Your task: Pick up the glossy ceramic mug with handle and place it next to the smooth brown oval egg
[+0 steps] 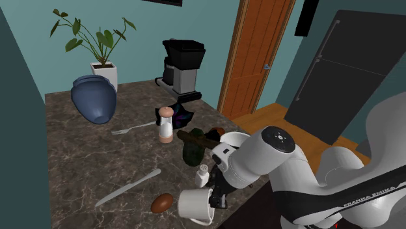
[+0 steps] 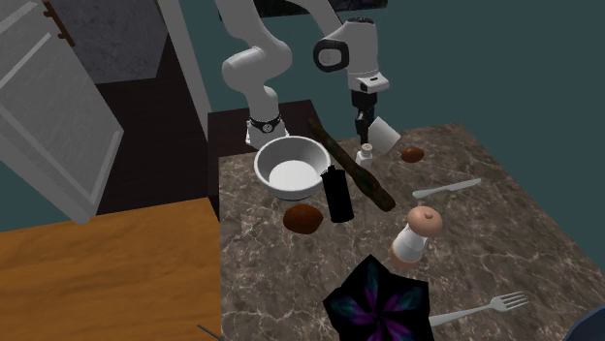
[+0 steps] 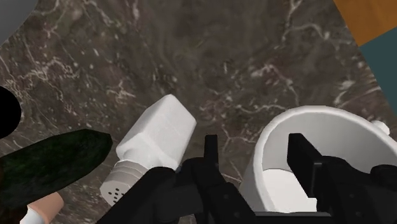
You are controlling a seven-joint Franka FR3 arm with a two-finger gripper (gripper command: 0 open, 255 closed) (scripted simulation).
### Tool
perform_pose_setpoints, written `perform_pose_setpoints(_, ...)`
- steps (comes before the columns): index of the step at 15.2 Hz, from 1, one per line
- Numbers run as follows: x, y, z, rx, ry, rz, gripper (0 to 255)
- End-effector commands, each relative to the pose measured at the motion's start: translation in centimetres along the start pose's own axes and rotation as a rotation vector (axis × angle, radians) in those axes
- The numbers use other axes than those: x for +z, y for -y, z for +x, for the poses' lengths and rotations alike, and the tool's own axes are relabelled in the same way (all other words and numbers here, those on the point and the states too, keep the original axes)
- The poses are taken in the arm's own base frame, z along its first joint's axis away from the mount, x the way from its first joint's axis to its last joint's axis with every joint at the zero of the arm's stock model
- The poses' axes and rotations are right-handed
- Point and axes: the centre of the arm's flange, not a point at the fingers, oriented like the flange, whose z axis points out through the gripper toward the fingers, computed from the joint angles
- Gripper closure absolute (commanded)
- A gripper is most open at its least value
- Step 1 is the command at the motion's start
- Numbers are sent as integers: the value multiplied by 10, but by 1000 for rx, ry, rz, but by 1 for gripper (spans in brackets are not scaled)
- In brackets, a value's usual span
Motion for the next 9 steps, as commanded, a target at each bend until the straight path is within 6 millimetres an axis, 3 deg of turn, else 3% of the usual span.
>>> perform_pose_setpoints(1, 3, 1, -2, -2, 11, 2, 0)
perform_pose_setpoints(5, 4, 1, -3, -2, 11, 2, 0)
perform_pose_setpoints(9, -46, 1, -2, -2, 11, 2, 0)
